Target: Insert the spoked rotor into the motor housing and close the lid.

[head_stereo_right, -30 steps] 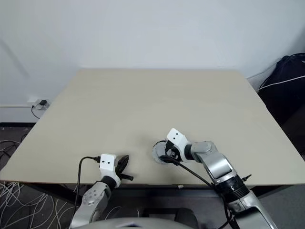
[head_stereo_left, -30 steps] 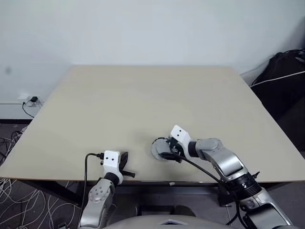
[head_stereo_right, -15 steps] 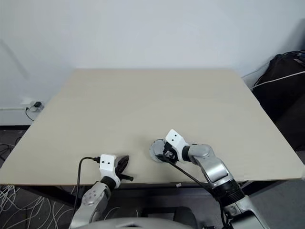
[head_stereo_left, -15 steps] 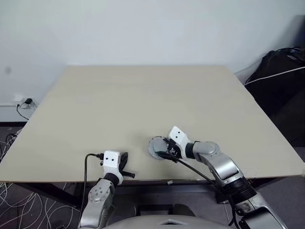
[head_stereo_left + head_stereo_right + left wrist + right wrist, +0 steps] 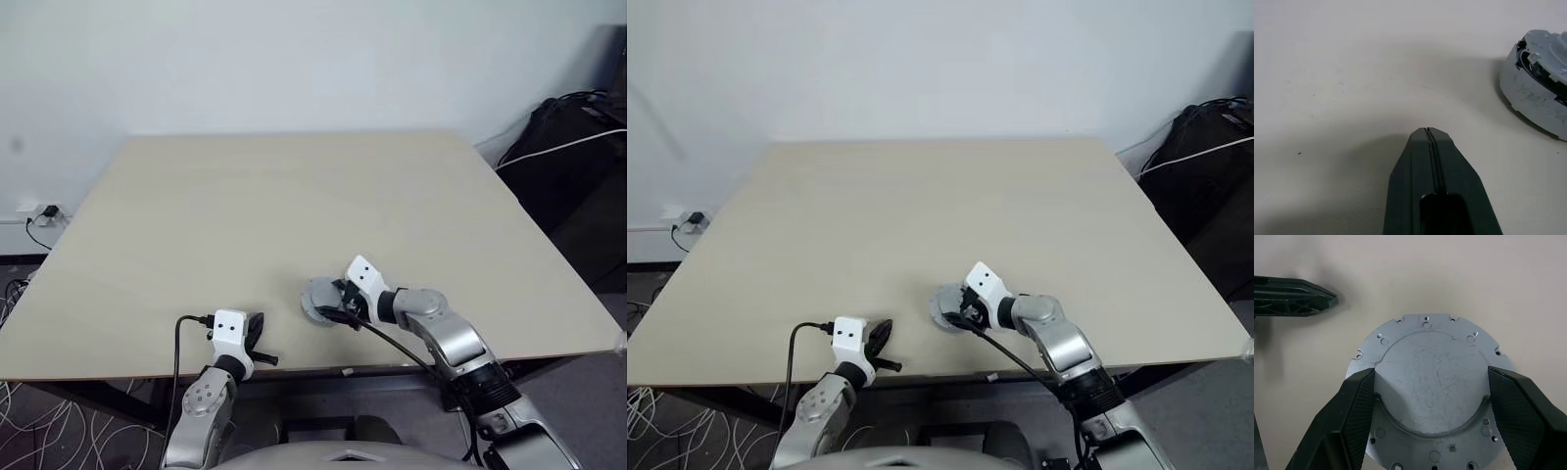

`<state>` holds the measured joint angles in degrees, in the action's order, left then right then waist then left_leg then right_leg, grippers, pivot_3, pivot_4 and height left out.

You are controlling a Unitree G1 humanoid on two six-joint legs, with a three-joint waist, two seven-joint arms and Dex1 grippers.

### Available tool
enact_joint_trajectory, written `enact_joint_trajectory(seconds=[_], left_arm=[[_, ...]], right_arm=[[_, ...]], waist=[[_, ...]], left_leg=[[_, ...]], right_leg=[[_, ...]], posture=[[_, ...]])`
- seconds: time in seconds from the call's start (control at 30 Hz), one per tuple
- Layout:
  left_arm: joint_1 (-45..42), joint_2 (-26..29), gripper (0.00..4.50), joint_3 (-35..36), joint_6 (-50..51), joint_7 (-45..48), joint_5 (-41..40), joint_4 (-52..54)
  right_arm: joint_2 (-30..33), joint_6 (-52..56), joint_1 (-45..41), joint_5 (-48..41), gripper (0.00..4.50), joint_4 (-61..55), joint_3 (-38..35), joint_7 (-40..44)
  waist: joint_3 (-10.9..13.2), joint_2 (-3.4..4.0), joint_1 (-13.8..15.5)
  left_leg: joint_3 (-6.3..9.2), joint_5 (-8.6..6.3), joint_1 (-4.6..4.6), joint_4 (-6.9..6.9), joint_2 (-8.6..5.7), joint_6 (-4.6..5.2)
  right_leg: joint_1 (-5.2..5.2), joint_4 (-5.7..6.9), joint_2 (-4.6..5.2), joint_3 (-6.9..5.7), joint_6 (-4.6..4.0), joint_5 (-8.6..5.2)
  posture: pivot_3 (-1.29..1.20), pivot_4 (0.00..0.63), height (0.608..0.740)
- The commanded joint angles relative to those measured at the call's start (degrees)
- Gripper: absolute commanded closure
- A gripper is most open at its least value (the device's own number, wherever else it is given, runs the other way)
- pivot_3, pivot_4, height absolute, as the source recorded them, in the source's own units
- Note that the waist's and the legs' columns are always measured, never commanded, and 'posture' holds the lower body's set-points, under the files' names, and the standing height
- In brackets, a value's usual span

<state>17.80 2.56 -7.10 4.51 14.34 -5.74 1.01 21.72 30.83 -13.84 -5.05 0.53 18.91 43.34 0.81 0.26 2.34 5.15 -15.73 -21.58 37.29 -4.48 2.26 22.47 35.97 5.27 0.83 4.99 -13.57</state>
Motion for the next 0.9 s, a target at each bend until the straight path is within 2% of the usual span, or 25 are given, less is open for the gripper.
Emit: enact_joint_trajectory(seconds=[0.03, 0.9], left_arm=[[-0.4, -0.1, 4.50, 0.3, -0.6, 0.1, -0.7, 1.9], [-0.4, -0.3, 4.50, 0.2, -0.8, -0.2, -0.7, 1.7]], right_arm=[[-0.7, 2.7, -1.3, 0.5, 1.29, -1.2, 1.1, -0.8], [-1.2, 19.2, -5.2, 3.2, 1.29, -1.7, 6.1, -3.2]], waist=[[0.0, -0.01, 0.0], [-0.6, 0.32, -0.2]], left_leg=[[0.00, 0.00, 0.00, 0.01, 0.00, 0.00], [0.01, 0.06, 0.09, 0.04, 0.01, -0.09]], right_leg=[[0.00, 0.00, 0.00, 0.00, 0.00, 0.00], [-0.05, 0.08, -0.04, 0.01, -0.05, 0.08]], posture=[[0.00, 0.000, 0.740], [0.00, 0.000, 0.740]])
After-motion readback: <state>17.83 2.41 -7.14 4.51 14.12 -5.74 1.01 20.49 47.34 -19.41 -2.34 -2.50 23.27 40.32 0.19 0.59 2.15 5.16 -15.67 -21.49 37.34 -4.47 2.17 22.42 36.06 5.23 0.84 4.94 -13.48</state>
